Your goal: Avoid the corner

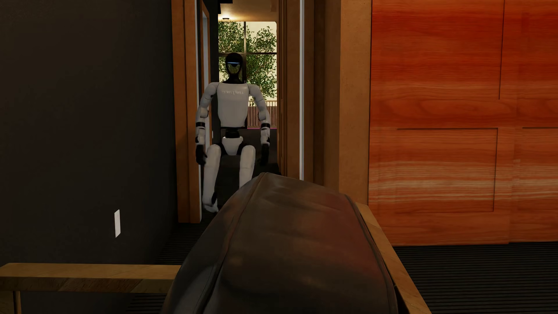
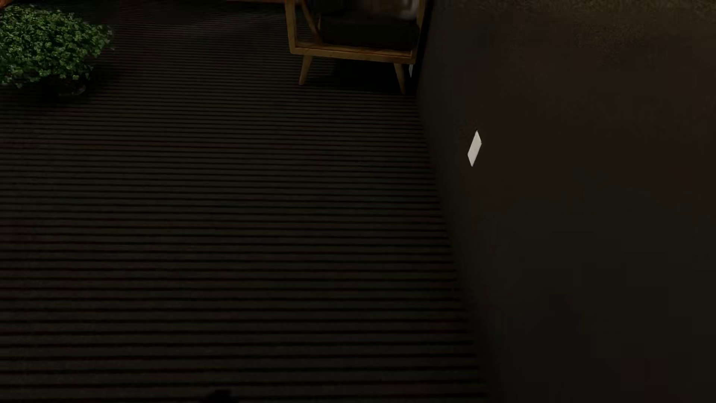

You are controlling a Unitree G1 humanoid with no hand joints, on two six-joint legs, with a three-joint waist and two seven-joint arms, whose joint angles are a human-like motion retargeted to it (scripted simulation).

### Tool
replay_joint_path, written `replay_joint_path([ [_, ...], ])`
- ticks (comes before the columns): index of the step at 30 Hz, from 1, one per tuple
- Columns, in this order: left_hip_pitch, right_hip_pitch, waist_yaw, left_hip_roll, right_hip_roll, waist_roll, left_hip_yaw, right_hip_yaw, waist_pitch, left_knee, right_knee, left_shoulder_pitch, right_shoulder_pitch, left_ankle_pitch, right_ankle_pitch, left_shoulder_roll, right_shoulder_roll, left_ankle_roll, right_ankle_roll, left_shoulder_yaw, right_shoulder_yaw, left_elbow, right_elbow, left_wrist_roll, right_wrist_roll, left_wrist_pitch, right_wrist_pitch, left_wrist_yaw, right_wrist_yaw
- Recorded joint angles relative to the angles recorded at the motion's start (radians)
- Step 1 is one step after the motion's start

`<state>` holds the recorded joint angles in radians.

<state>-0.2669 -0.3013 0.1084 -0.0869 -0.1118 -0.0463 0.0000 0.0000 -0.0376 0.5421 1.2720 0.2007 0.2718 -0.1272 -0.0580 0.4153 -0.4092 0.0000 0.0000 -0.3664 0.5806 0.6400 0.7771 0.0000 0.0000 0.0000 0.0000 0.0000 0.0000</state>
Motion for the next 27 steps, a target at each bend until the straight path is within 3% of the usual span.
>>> replay_joint_path([
  [3,0.098,-0.135,-0.054,-0.015,0.014,0.042,0.0,0.0,0.014,-0.003,-0.173,-0.046,-0.018,-0.034,0.214,-0.009,-0.033,0.0,0.0,0.022,-0.142,-0.111,0.021,0.0,0.0,0.0,0.0,0.0,0.0],
  [4,0.133,-0.166,-0.059,-0.014,0.025,0.05,0.0,0.0,0.02,-0.007,-0.273,-0.053,-0.025,-0.048,0.24,-0.009,-0.045,0.0,0.0,0.02,-0.158,-0.139,0.024,0.0,0.0,0.0,0.0,0.0,0.0],
  [7,0.232,-0.197,-0.091,0.007,0.047,0.061,0.0,0.0,0.027,-0.019,-0.579,-0.041,-0.038,-0.09,0.108,0.004,-0.063,0.0,0.0,-0.011,-0.132,-0.156,0.027,0.0,0.0,0.0,0.0,0.0,0.0],
  [10,0.299,-0.154,-0.139,0.04,0.058,0.072,0.0,0.0,0.022,-0.014,-0.788,-0.014,-0.01,-0.126,-0.097,-0.004,-0.047,0.0,0.0,-0.054,-0.123,0.011,0.024,0.0,0.0,0.0,0.0,0.0,0.0],
  [13,0.332,-0.127,-0.159,0.076,0.082,0.071,0.0,0.0,0.0,0.012,-0.764,0.032,0.036,-0.119,-0.091,-0.015,-0.003,0.0,0.0,-0.073,-0.104,0.261,0.05,0.0,0.0,0.0,0.0,0.0,0.0],
  [15,0.323,-0.141,-0.121,0.099,0.107,0.075,0.0,0.0,-0.018,0.057,-0.684,0.075,0.053,-0.002,-0.026,-0.017,0.032,0.0,0.0,-0.058,-0.052,0.395,0.104,0.0,0.0,0.0,0.0,0.0,0.0],
  [17,0.229,-0.101,-0.081,0.124,0.124,0.087,0.0,0.0,-0.031,0.212,-0.689,0.121,0.058,0.241,-0.039,-0.015,0.054,0.0,0.0,-0.047,0.022,0.456,0.144,0.0,0.0,0.0,0.0,0.0,0.0],
  [18,0.138,-0.064,-0.069,0.139,0.13,0.095,0.0,0.0,-0.035,0.358,-0.716,0.136,0.065,0.31,-0.052,-0.01,0.055,0.0,0.0,-0.055,0.041,0.456,0.138,0.0,0.0,0.0,0.0,0.0,0.0],
  [19,0.039,-0.027,-0.053,0.153,0.135,0.105,0.0,0.0,-0.033,0.535,-0.742,0.142,0.076,0.277,-0.064,-0.005,0.048,0.0,0.0,-0.064,0.046,0.439,0.115,0.0,0.0,0.0,0.0,0.0,0.0],
  [22,-0.185,0.074,0.032,0.171,0.131,0.103,0.0,0.0,-0.004,1.052,-0.775,0.13,0.08,-0.054,-0.102,-0.003,0.002,0.0,0.0,-0.061,0.046,0.347,0.07,0.0,0.0,0.0,0.0,0.0,0.0],
  [25,-0.321,0.171,0.102,0.165,0.106,0.072,0.0,0.0,0.014,0.884,-0.795,0.108,0.035,-0.106,-0.16,-0.024,-0.041,0.0,0.0,-0.016,0.048,0.267,0.138,0.0,0.0,0.0,0.0,0.0,0.0],
  [27,-0.379,0.212,0.126,0.168,0.099,0.05,0.0,0.0,0.016,1.004,-0.792,0.095,0.014,-0.11,-0.19,-0.035,-0.071,0.0,0.0,-0.005,0.012,0.219,0.167,0.0,0.0,0.0,0.0,0.0,0.0],
])
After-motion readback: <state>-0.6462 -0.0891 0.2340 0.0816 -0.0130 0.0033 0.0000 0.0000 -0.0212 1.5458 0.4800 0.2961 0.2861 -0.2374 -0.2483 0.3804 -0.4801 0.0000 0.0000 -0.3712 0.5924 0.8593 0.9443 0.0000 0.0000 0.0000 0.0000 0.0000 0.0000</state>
